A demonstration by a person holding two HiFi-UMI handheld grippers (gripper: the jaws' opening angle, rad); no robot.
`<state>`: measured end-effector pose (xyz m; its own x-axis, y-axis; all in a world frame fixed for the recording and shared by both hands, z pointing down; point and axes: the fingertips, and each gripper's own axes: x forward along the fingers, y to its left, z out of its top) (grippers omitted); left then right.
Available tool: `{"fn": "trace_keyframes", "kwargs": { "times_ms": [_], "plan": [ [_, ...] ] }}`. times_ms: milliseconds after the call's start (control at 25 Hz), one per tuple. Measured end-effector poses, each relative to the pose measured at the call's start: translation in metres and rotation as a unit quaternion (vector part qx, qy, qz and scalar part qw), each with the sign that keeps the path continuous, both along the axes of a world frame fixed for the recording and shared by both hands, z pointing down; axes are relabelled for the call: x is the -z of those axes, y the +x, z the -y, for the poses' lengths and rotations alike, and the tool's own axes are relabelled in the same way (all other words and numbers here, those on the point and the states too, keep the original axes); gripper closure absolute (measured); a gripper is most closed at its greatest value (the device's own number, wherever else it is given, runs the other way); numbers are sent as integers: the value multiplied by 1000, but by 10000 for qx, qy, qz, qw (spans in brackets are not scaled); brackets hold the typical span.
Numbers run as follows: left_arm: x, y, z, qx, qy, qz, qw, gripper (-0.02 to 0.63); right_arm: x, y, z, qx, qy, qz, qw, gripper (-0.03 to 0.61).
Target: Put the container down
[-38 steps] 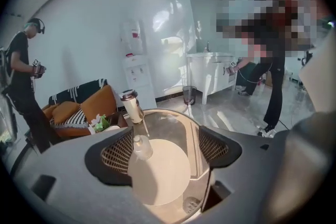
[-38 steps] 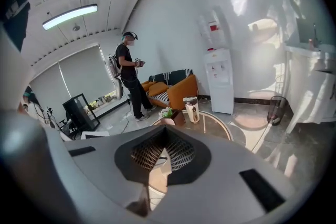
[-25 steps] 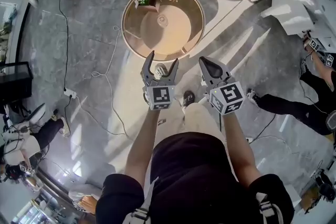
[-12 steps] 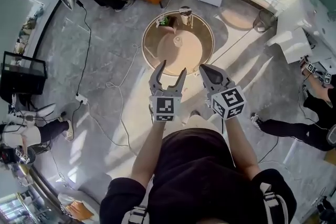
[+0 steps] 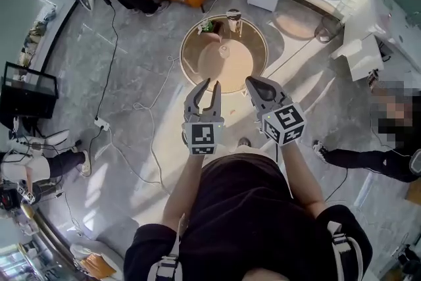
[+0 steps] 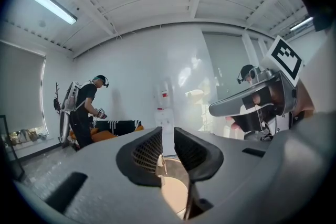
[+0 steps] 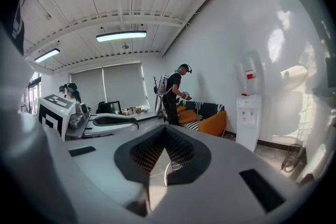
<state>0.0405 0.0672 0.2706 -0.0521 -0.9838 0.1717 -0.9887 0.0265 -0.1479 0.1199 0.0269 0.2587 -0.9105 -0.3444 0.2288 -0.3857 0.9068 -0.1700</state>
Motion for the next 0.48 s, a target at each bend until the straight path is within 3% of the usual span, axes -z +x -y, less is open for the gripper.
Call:
{"fn": "trace_keyframes", "kwargs": {
  "times_ms": [160,480],
  "plan": [
    [6,-4,-16,45,57,-41,10000,578,0,4,-13,-30,20,30,10000,577],
    [8,-12,-35,0,-24,-485,9988,595,1,2,-30,-140,-50,138,9998,577]
  ]
}}
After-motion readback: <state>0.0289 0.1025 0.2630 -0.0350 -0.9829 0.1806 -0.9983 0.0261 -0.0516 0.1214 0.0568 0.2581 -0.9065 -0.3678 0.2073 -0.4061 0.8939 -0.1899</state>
